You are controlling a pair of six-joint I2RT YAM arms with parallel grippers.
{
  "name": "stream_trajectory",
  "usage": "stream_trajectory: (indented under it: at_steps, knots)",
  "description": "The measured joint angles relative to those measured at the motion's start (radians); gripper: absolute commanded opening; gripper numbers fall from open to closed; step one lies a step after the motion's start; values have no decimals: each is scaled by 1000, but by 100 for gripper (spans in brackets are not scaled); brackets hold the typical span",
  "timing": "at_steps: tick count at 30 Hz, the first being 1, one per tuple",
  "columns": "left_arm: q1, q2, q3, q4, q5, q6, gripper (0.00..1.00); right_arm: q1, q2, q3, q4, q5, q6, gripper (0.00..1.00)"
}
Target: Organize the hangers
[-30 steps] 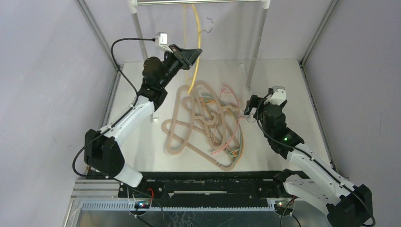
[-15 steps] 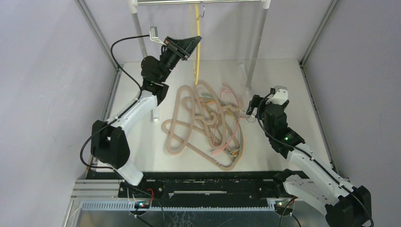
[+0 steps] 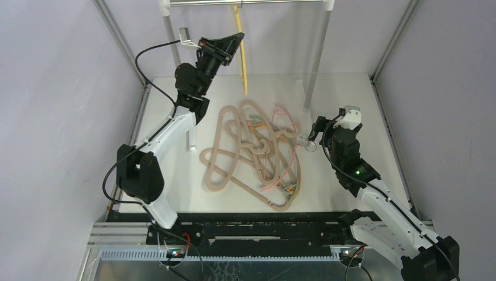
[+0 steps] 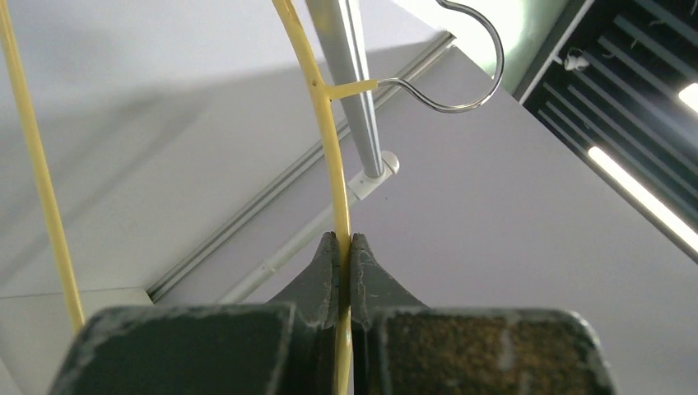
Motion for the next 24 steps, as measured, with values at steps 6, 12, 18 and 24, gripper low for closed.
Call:
stream_trajectory:
  at_steps: [6, 12, 18, 24]
  knots:
    - [12, 18, 37, -84, -59, -35, 0, -5, -5, 0, -1, -3, 0, 100]
    - [24, 18, 35, -177, -119, -61, 0, -11, -15, 0, -3, -3, 0, 100]
    - [39, 18, 34, -196, -130, -82, 36, -11, -15, 0, -9, -5, 1, 100]
    - [56, 18, 30, -215, -118, -48, 75, -11, -15, 0, -31, -8, 4, 100]
